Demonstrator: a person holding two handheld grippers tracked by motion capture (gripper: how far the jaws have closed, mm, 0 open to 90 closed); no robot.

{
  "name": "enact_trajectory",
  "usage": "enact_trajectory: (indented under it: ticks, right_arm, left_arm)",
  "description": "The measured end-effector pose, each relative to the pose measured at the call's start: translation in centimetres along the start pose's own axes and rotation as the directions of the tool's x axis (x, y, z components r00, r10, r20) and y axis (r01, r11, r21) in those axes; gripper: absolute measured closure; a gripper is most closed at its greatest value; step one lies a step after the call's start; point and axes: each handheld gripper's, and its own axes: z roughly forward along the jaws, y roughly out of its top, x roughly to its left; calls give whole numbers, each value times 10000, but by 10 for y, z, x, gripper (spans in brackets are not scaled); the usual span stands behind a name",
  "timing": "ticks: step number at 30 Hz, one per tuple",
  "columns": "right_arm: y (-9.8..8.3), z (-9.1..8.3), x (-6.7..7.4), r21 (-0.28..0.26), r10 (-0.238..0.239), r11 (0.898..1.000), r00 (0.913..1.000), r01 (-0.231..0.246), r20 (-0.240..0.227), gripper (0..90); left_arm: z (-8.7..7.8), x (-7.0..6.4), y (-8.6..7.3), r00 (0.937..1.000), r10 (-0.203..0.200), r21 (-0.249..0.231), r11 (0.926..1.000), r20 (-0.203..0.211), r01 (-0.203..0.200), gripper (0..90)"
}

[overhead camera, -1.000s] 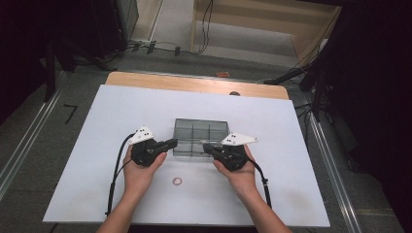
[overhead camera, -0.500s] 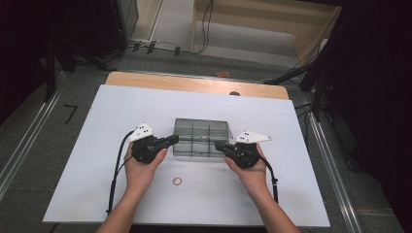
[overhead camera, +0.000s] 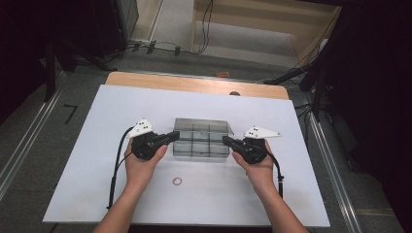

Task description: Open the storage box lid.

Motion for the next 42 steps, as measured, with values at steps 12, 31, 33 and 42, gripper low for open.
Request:
enact_trajectory:
  ticks: [12, 31, 33, 42]
  right_arm:
    - [21, -2, -9, -187, 276, 9994, 9996, -276, 25, 883]
    - [34, 3, -16, -254, 428, 9988, 9991, -426, 60, 884]
    - [35, 4, -16, -303, 404, 9987, 9992, -403, 39, 884]
    - [41, 9, -15, -230, 313, 9992, 9995, -312, 16, 884]
  left_arm:
    - [-1, 4, 12, 10000, -58, -195, 9998, -3, 58, 897]
    - [-7, 10, 19, 9957, 193, -244, 9995, -901, -216, 231]
    - [-2, 13, 20, 9966, 140, -21, 9999, -812, -142, 85]
    - [21, 28, 27, 9954, 218, 402, 9990, -928, -182, 0]
